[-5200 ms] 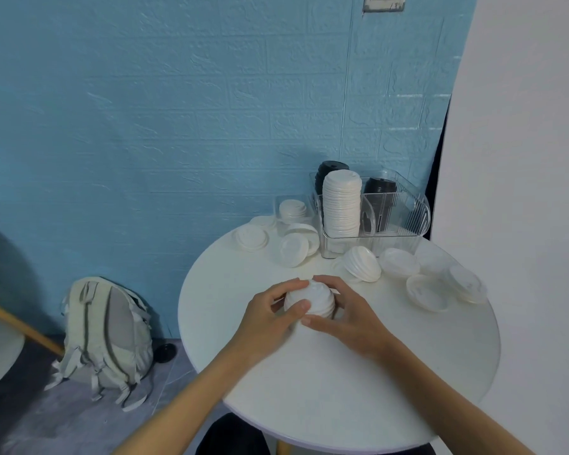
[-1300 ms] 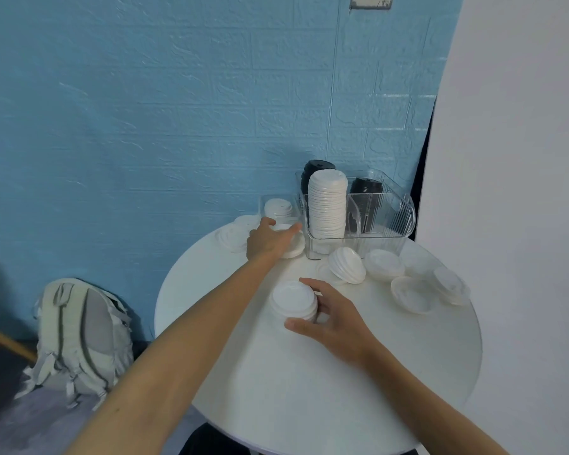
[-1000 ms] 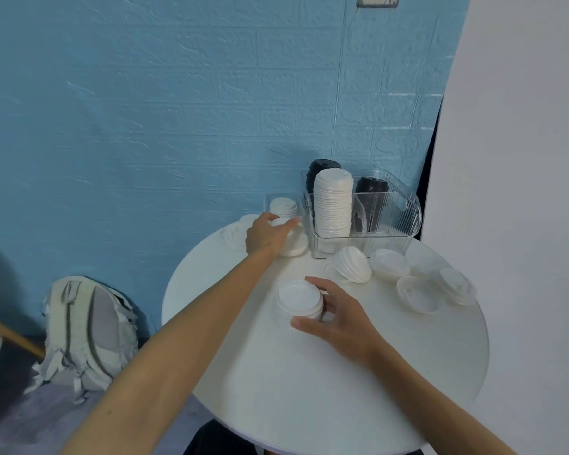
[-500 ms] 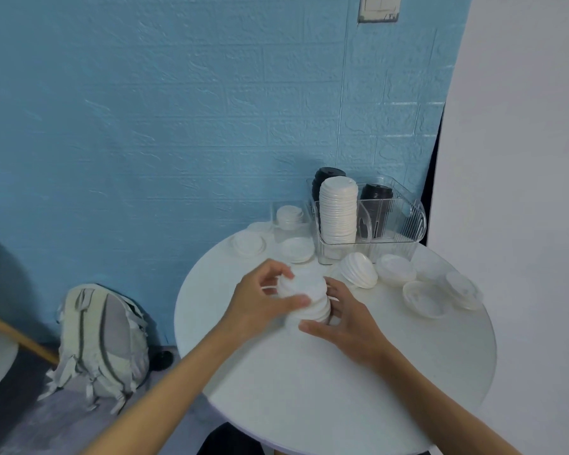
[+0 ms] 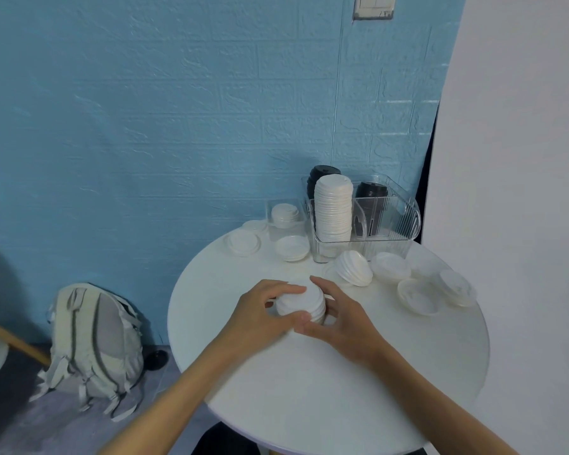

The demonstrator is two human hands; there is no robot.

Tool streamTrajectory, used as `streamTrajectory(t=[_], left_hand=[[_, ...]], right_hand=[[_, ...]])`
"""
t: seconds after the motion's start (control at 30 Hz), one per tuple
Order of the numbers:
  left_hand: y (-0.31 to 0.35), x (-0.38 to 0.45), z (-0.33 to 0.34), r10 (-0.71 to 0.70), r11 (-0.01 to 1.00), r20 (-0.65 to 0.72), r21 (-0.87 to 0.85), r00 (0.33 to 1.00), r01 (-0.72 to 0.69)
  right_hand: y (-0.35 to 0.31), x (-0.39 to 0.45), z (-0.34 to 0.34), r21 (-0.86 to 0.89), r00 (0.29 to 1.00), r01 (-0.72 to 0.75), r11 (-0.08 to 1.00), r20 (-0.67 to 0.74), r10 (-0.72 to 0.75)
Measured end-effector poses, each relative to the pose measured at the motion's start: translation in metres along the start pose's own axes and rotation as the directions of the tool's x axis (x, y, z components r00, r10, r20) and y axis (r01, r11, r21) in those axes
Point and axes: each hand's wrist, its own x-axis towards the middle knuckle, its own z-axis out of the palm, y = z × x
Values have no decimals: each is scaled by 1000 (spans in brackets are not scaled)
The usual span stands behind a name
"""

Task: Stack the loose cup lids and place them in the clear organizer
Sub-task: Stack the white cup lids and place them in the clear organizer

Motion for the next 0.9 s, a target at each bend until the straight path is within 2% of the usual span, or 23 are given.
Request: streamTrajectory(t=[0.37, 0.53, 0.73, 0.9], left_hand=[[6, 8, -1, -24, 995, 42, 96, 999, 19], [4, 9, 7, 9, 998, -45, 60, 999, -6], [-5, 4, 12, -11, 1000, -84, 2, 996, 11], [-8, 2, 13, -15, 999, -82, 34, 997, 18]], right_hand=[[-2, -2, 0, 16, 1000, -13, 1000, -11, 13], [-4, -3, 0, 15, 1000, -6, 1000, -7, 6], [-3, -4, 2, 18, 1000, -6, 1000, -7, 6], [-2, -3, 3, 19, 1000, 12, 1000, -9, -12]])
